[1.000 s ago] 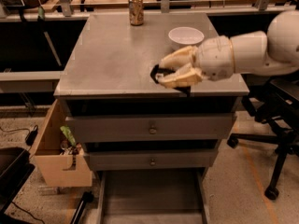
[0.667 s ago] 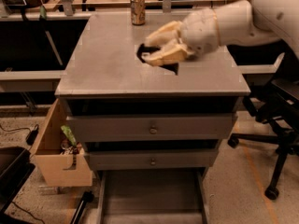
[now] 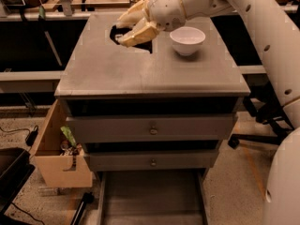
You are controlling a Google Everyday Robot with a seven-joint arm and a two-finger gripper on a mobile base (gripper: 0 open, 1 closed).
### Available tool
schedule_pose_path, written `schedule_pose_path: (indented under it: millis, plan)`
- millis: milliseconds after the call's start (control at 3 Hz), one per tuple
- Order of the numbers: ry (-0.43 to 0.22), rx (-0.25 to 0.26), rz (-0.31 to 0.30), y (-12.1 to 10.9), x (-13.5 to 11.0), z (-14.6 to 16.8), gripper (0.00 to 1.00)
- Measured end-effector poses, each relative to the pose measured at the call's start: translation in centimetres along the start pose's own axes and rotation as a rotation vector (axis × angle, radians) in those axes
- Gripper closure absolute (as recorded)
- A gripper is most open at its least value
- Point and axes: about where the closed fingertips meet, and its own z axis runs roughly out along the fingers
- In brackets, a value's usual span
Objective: Pick rxbar chocolate from bottom drawer and place on counter
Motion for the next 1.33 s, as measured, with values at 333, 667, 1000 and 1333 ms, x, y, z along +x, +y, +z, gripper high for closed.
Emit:
schedule_pose_path:
  millis: [333,667,1000,1333]
  plan:
    - [0.000,0.000,0.000,0.0,0.0,0.0,1.00]
    - [0.023,0.050,0.053,0.1,0.7,0.5,1.00]
    - [0.043,0.146,0.165,-1.2,4.2,2.9,1.00]
    - [0.017,0.227,0.221,-5.0,8.7,7.1,1.00]
